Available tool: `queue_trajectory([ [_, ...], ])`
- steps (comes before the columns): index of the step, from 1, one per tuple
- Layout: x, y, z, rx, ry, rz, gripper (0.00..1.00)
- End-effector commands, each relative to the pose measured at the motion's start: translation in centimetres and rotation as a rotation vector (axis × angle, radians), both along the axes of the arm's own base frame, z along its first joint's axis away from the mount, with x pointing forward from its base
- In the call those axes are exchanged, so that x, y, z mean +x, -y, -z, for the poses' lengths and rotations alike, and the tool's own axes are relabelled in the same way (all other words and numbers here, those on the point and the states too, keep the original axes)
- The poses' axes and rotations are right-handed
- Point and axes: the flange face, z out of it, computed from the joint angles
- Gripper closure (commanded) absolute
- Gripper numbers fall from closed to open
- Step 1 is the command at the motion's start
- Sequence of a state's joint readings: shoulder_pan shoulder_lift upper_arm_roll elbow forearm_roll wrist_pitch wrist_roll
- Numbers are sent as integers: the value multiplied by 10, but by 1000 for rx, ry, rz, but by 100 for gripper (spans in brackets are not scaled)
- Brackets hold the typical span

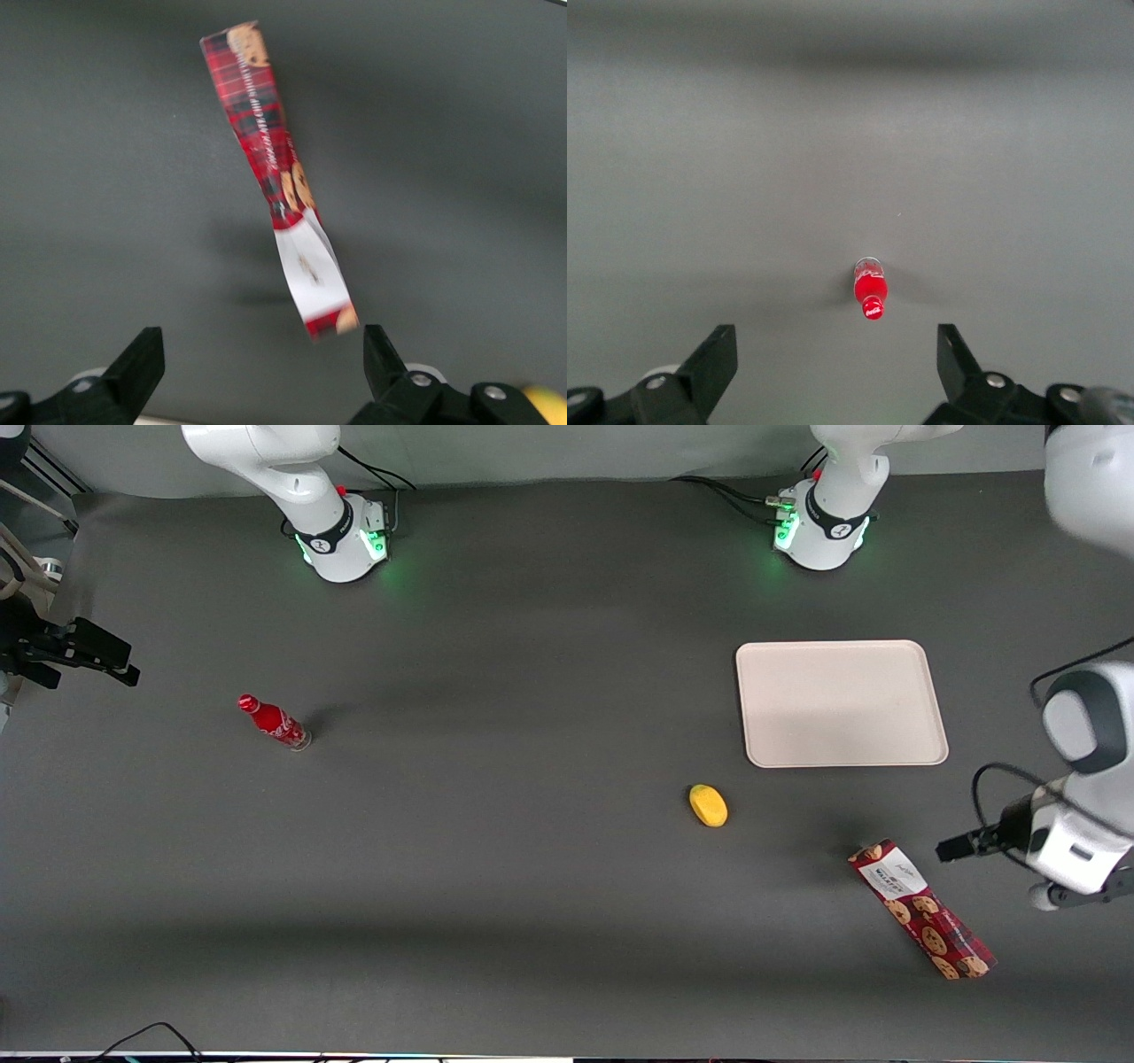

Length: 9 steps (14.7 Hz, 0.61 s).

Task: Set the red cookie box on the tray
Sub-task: 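Move the left gripper down toward the red plaid shortbread box, then close the left gripper on the end of the shortbread box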

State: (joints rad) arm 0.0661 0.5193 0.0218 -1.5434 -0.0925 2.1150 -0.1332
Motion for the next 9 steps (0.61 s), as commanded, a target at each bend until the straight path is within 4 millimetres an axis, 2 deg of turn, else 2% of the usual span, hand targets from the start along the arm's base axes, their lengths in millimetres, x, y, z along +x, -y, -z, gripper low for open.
queue_trajectory([
  [1, 20, 2, 60, -16, 39, -213, 0],
  [2, 26, 3, 79, -14, 51, -257, 0],
  [5, 36, 5, 113, -10, 79, -286, 0],
  [8, 40, 9, 138, -7, 123, -287, 0],
  [9, 42, 10, 141, -6, 125, -286, 7],
])
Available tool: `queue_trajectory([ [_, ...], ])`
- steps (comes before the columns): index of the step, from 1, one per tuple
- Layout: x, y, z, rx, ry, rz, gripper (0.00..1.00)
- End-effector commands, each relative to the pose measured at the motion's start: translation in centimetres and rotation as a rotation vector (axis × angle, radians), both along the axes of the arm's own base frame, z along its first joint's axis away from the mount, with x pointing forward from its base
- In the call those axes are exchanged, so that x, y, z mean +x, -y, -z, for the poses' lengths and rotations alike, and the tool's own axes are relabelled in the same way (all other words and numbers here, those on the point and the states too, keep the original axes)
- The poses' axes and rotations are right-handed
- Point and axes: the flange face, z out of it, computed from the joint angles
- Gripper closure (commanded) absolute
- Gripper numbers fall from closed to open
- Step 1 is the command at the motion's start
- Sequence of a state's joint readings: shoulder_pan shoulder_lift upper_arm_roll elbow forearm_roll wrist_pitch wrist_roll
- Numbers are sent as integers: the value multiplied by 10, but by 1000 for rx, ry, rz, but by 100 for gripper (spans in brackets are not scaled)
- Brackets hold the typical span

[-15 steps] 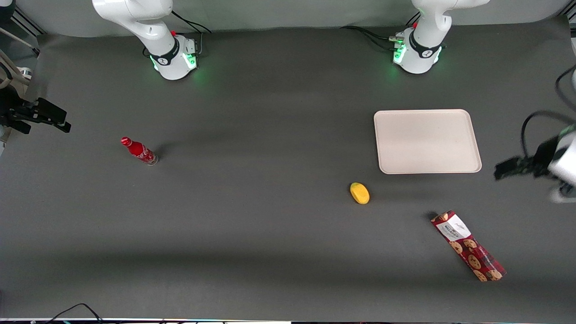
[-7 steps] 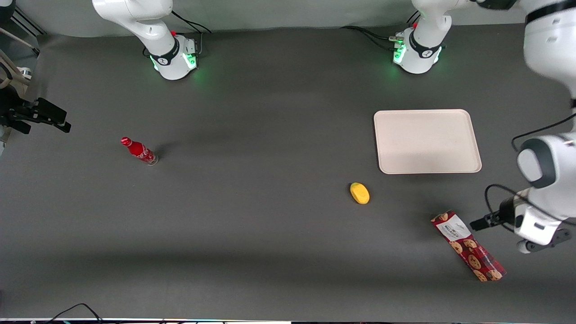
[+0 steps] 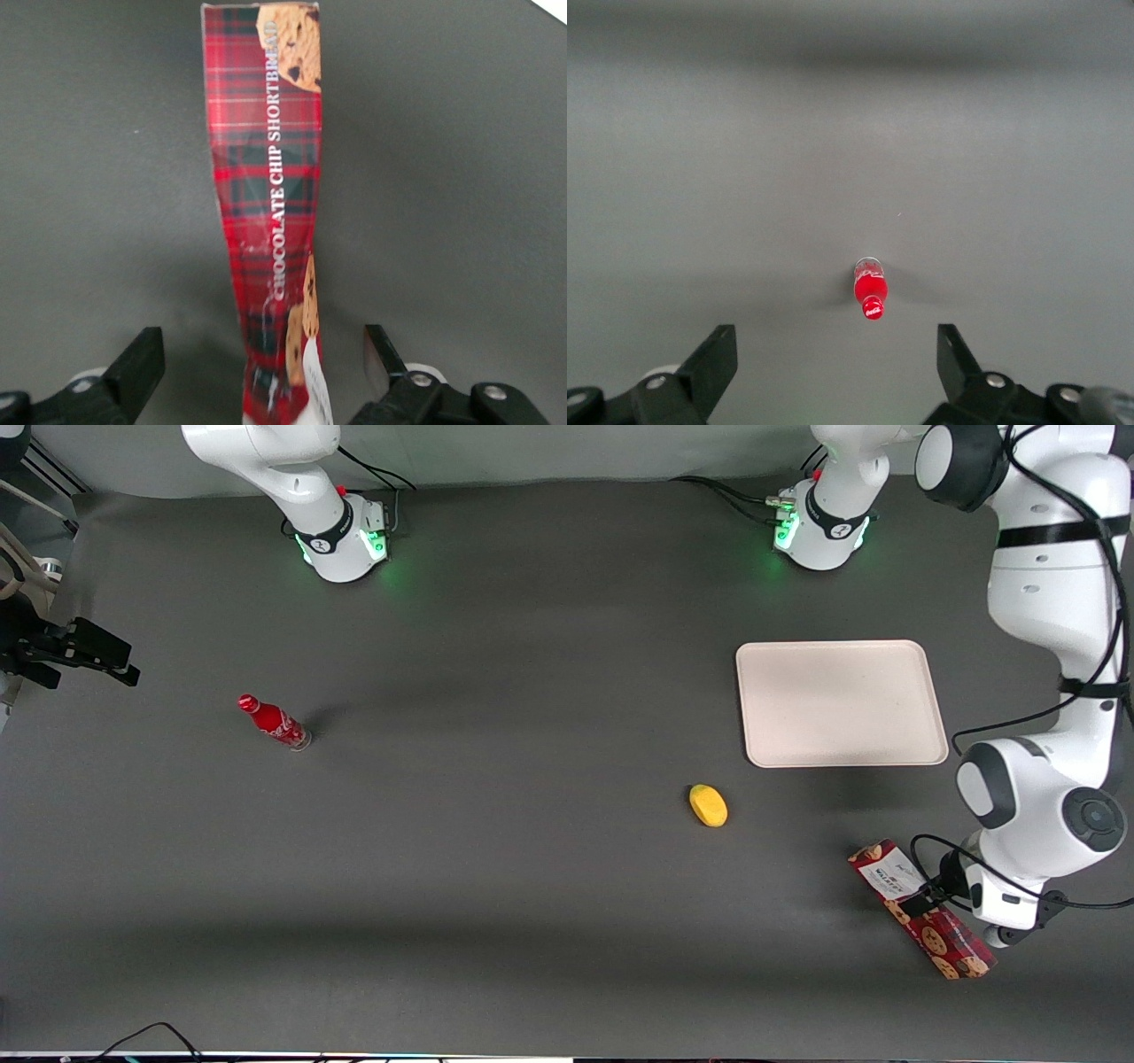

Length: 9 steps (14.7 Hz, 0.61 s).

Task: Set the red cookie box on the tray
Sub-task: 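Close the left gripper on the end of the shortbread box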

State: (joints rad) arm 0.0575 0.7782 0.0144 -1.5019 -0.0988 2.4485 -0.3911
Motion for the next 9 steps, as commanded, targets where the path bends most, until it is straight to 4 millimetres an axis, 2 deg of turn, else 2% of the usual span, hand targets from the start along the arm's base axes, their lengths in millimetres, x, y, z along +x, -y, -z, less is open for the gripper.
queue_trajectory([
  [1, 12, 6, 7, 4, 28, -21, 30],
  [2, 11, 5, 8, 5, 24, -25, 65],
  [3, 11, 5, 8, 4, 18, -24, 92],
  [4, 10, 5, 7, 5, 12, -21, 100],
  [7, 10, 4, 0, 24, 10, -4, 100],
  [9, 6, 1, -18, 47, -39, 19, 100],
])
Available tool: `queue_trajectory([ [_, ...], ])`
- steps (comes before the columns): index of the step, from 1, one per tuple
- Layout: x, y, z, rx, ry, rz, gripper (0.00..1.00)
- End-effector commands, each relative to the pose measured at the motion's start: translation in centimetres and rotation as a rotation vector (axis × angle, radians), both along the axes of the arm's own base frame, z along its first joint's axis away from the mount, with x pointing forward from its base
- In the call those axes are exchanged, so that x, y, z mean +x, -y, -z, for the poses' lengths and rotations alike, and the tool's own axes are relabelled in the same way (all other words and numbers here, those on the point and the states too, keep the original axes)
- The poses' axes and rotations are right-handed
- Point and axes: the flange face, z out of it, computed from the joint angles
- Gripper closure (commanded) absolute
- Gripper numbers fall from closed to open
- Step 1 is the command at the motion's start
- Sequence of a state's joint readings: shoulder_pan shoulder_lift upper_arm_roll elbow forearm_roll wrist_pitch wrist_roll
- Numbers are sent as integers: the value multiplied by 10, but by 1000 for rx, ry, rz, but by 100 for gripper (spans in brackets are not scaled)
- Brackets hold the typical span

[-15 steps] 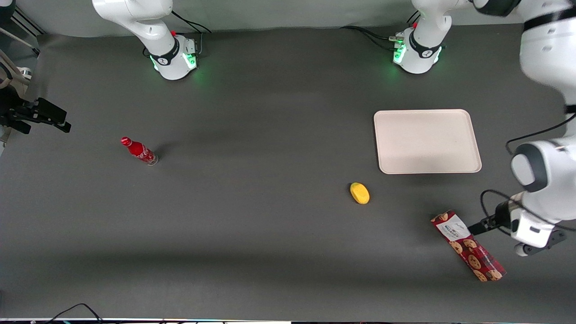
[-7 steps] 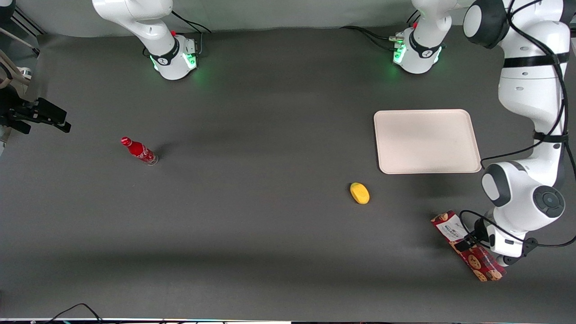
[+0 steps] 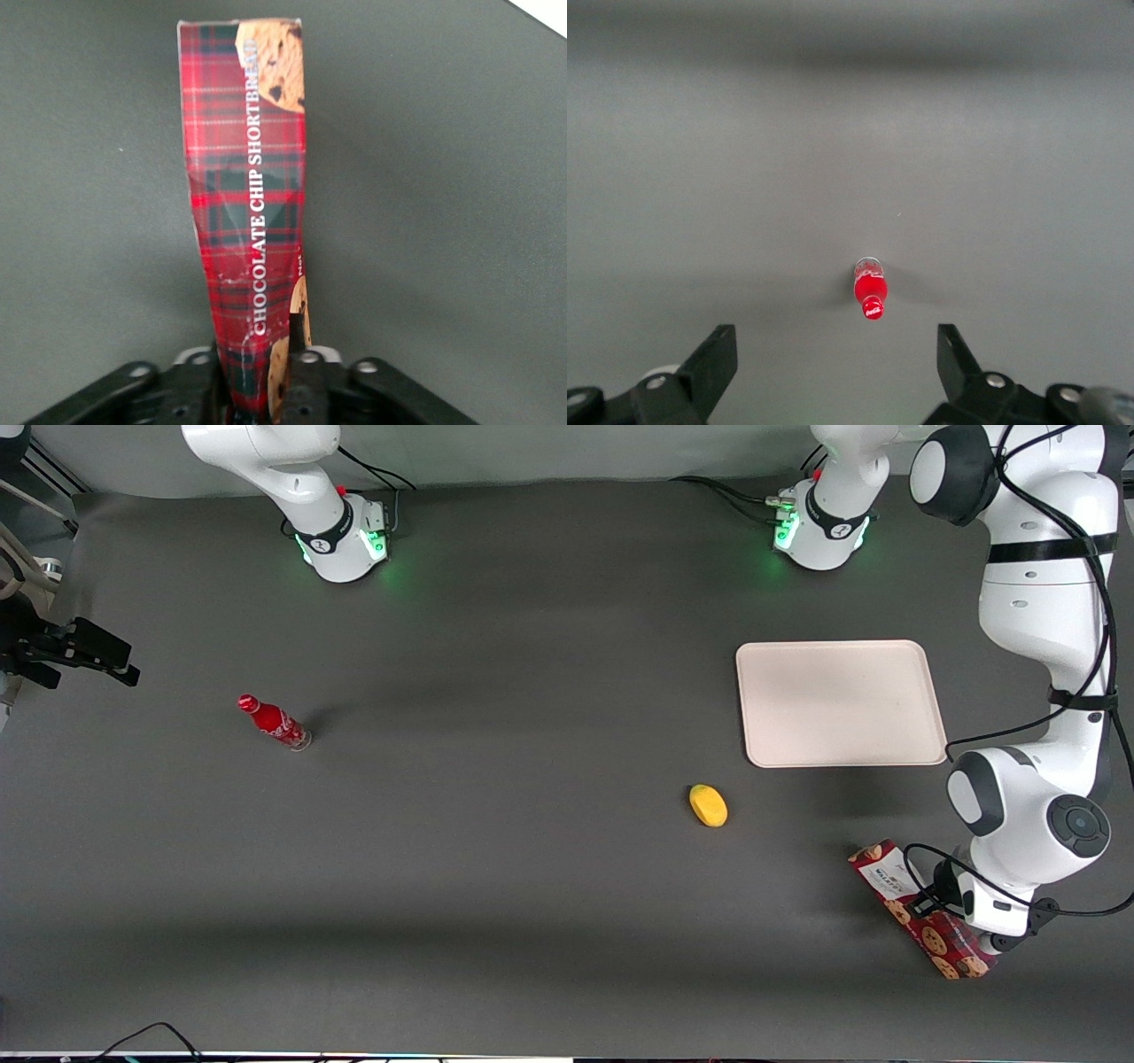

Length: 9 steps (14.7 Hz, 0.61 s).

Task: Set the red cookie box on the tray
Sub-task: 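Close the left gripper on the end of the shortbread box, then lift the box upright and carry it over the white tray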

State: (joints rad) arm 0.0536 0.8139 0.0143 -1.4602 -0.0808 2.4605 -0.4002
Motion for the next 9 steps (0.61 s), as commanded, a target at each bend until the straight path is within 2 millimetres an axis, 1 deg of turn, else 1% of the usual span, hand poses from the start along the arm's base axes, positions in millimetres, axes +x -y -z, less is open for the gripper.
queue_trajectory([
  [1, -5, -4, -45, 49, -80, 26, 100],
  [3, -15, -7, -88, 67, -121, 35, 100],
  [5, -39, -7, -125, 89, -211, 66, 100],
  [7, -74, -5, -157, 113, -269, 134, 100],
  [9, -118, -5, -172, 109, -286, 163, 100],
])
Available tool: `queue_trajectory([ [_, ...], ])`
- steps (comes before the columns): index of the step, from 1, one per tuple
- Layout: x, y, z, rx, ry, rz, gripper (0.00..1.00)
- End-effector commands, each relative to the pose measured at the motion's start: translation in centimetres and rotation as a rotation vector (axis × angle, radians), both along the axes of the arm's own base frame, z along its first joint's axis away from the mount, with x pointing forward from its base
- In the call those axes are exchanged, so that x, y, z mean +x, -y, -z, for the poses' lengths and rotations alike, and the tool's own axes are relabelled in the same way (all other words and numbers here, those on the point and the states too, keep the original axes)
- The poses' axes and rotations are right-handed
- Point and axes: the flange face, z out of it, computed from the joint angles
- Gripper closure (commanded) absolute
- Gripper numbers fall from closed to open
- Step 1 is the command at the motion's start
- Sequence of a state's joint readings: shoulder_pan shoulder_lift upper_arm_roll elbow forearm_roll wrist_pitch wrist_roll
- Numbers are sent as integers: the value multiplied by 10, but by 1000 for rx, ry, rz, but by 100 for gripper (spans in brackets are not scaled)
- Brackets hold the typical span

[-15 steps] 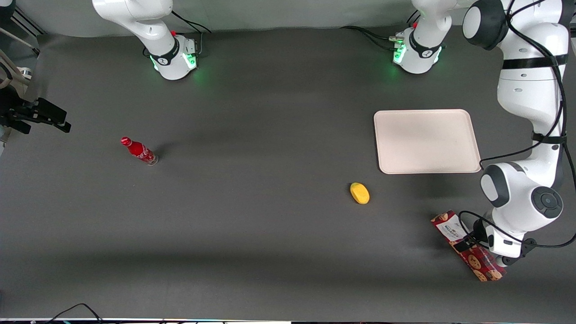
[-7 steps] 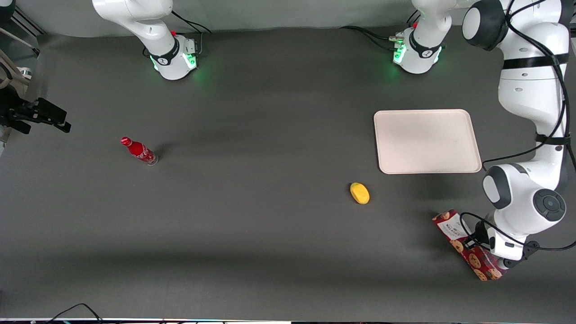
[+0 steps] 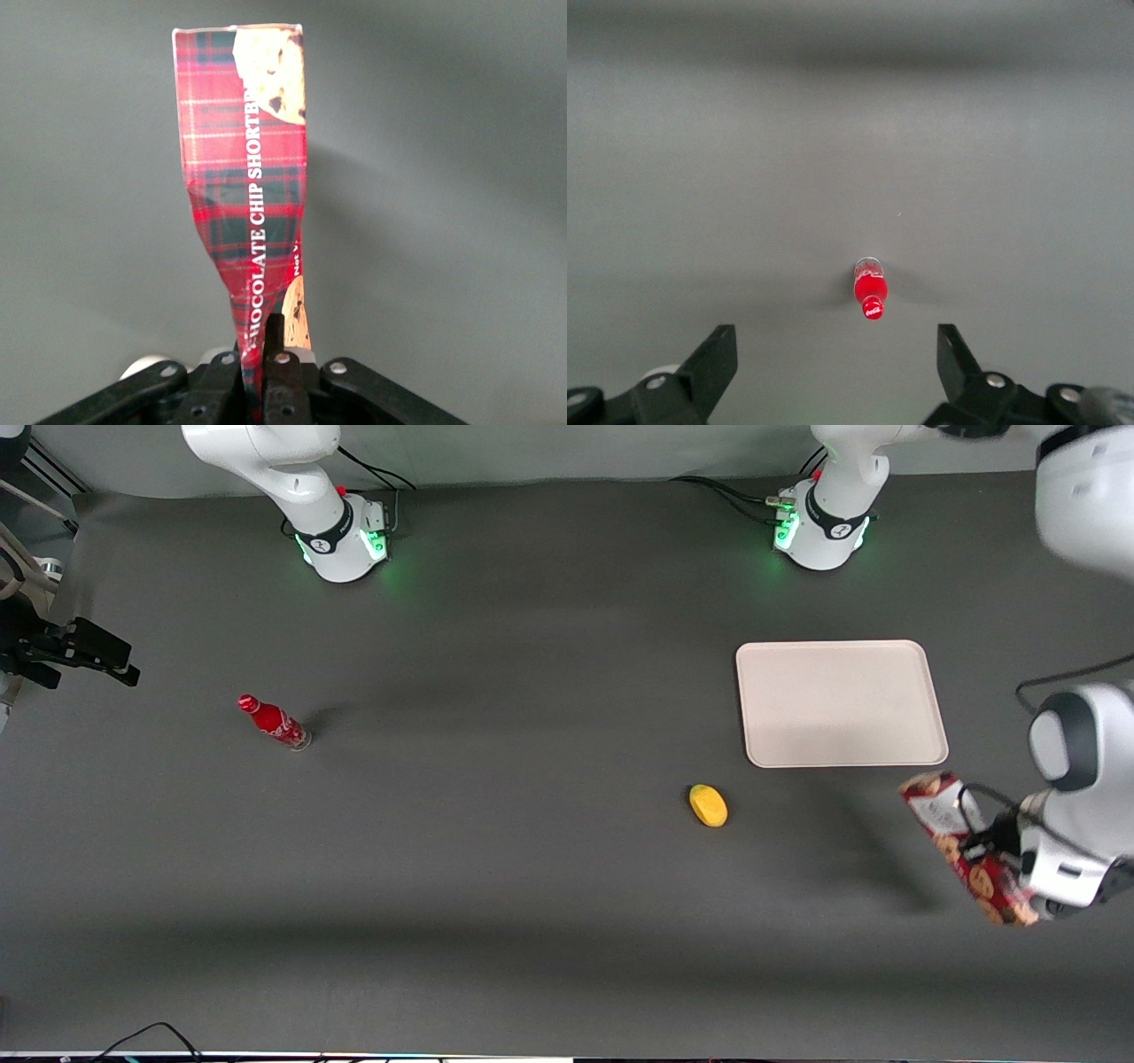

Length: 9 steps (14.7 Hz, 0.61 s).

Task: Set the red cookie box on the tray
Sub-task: 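Lift the box upright and carry it over the white tray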

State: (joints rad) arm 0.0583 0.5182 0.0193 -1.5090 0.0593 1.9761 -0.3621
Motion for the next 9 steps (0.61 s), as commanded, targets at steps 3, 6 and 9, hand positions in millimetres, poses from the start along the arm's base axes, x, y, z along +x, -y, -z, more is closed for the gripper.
queue_trajectory([
  [3, -132, 3, -28, -11, -95, 164, 100],
  [6, -181, -9, -13, -40, -140, 293, 100],
  [9, -235, -8, 26, -41, -79, 342, 100],
])
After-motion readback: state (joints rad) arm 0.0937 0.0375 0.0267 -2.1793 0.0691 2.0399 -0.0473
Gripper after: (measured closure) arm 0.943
